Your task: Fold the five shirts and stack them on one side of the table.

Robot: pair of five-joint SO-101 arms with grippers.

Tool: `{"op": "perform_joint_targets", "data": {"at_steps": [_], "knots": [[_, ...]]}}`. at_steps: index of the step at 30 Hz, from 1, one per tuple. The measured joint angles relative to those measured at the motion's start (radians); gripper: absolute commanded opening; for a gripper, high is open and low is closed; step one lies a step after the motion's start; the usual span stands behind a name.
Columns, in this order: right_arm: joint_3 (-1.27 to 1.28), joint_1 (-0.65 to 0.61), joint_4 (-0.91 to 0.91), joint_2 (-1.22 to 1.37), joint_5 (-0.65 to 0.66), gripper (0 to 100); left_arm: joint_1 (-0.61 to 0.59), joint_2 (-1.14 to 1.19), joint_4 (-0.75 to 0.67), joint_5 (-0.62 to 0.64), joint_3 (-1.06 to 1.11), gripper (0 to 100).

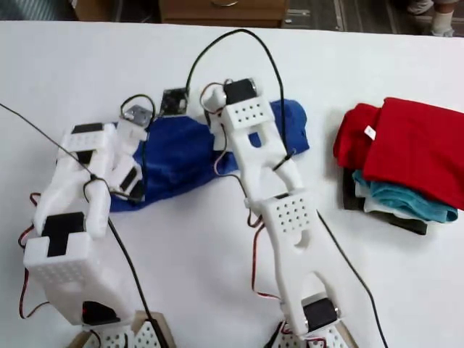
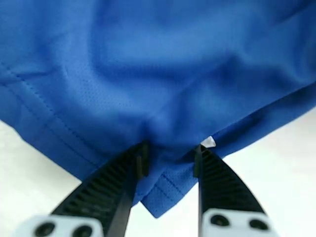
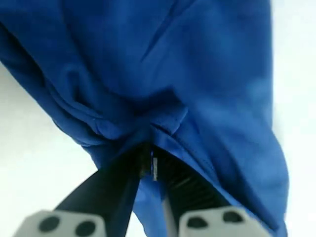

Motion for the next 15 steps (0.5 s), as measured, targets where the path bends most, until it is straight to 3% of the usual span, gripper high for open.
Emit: {"op": "perform_joint_targets", "data": {"at_steps": [6, 9, 15], "knots": [[-0.057, 0.000, 0.003, -0.172, -0.126, 2.2, 0.000, 0.000, -0.008, 0.066, 0.000, 18], [-0.060, 0.002, 0.005, -0.284, -0.189, 8.4, 0.000, 0.008, 0.003, 0.152, -0.026, 18], [0.075, 0.071, 0.014, -0.491, -0.264, 14.8, 0.002, 0.018, 0.155, 0.293, -0.233, 18]]}}
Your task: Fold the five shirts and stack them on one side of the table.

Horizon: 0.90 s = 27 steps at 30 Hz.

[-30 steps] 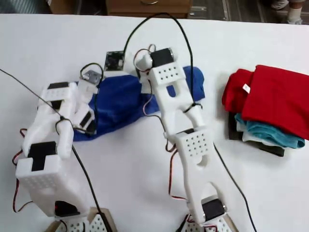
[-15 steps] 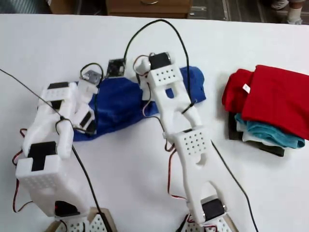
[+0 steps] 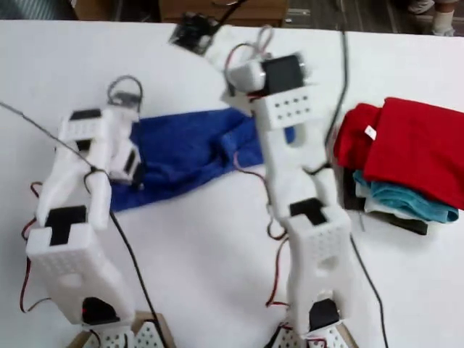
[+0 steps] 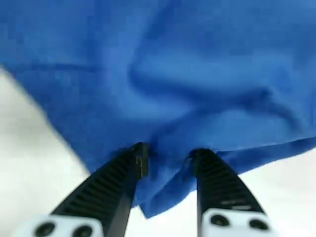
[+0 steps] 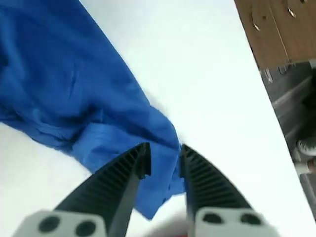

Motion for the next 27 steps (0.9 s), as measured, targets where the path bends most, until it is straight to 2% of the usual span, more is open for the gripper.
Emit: {"op": "perform_joint_targets", "data": {"at_steps": [4, 8, 13, 19, 22, 27], "knots": [[0.196, 0.041, 0.000, -0.153, -0.003, 14.8, -0.034, 0.000, 0.123, 0.095, -0.141, 22], [0.419, 0.044, 0.000, -0.328, -0.003, 14.8, -0.083, 0.000, 0.112, 0.104, -0.178, 26], [0.606, 0.043, 0.000, -0.491, -0.003, 14.8, -0.097, 0.044, 0.081, 0.006, -0.181, 26], [0.680, 0.043, 0.000, -0.598, -0.003, 14.8, -0.101, 0.261, 0.034, -0.061, -0.302, 26], [0.704, 0.048, 0.000, -0.638, -0.003, 14.8, -0.110, 0.364, 0.080, -0.100, -0.423, 26], [0.738, 0.057, 0.000, -0.654, 0.000, 14.8, -0.112, 0.488, 0.247, -0.144, -0.664, 26]]}}
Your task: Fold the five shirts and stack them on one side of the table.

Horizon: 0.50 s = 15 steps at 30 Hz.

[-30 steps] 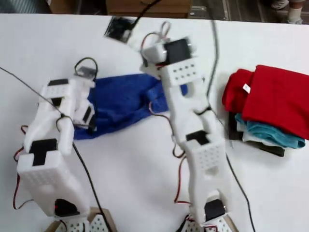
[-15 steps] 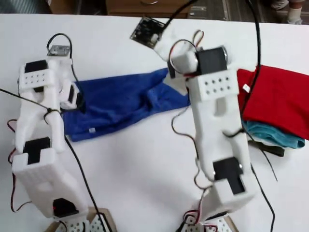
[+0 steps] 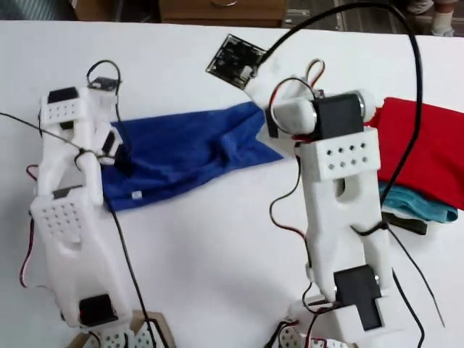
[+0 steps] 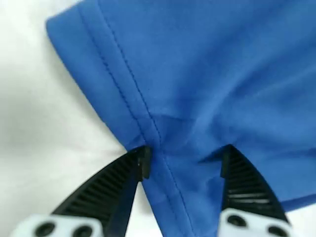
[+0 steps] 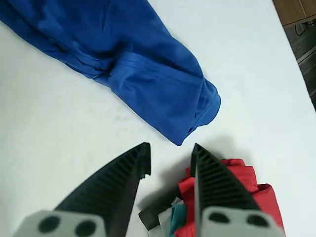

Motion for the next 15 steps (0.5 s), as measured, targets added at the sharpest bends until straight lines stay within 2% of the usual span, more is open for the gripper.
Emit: {"op": "perform_joint_targets", "data": {"at_steps": [6, 15], "knots": [[0.009, -0.002, 0.000, 0.000, 0.063, 14.7, -0.021, 0.028, 0.150, -0.009, -0.270, 26], [0.009, -0.002, 0.000, 0.000, 0.066, 12.0, -0.049, 0.172, 0.160, -0.009, -0.305, 26]]}}
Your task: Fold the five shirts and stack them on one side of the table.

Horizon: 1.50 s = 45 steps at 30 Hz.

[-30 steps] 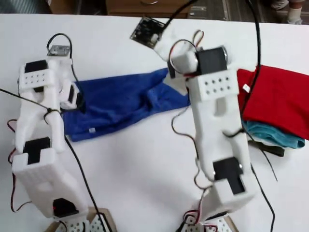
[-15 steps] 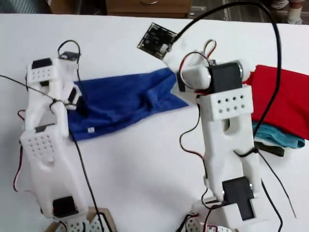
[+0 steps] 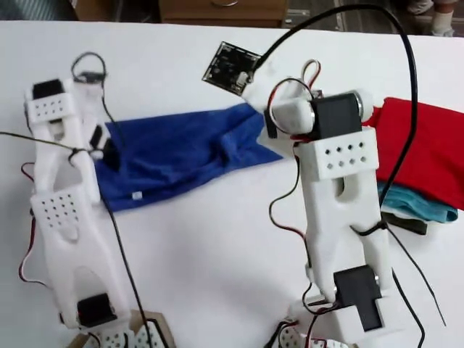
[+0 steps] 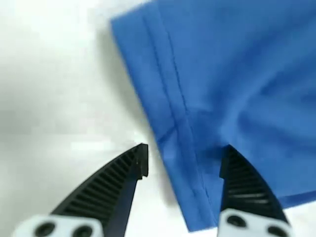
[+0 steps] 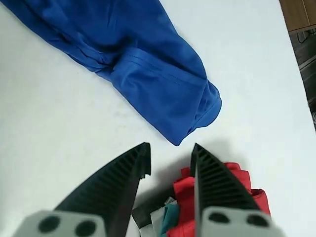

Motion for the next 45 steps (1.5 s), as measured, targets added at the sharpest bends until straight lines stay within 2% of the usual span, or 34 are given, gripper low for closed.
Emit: {"op": "perform_joint_targets", "data": {"at_steps": [4, 10, 19, 22, 25, 32, 39, 45], "knots": [[0.000, 0.000, 0.000, 0.000, 0.000, 6.0, -0.002, 0.055, -0.012, 0.000, -0.021, 26], [0.000, 0.000, 0.000, 0.000, 0.000, 6.0, 0.034, 0.086, 0.031, 0.000, -0.075, 26], [0.000, 0.000, 0.000, 0.000, 0.000, 6.0, 0.110, 0.075, 0.032, 0.037, 0.020, 26], [0.000, 0.000, 0.000, 0.000, 0.000, 6.0, 0.114, 0.075, 0.032, 0.037, 0.023, 19], [0.000, 0.000, 0.000, 0.000, 0.000, 6.0, 0.129, 0.074, 0.035, 0.037, 0.028, 2], [0.000, 0.000, 0.000, 0.000, 0.000, 6.0, 0.176, 0.074, 0.043, 0.037, 0.057, 2], [0.000, 0.000, 0.000, -0.072, 0.000, 5.8, 0.094, 0.075, 0.044, -0.011, 0.040, 2], [0.002, 0.000, 0.000, -0.143, 0.000, 5.7, -0.080, 0.018, 0.041, -0.020, 0.011, 2]]}}
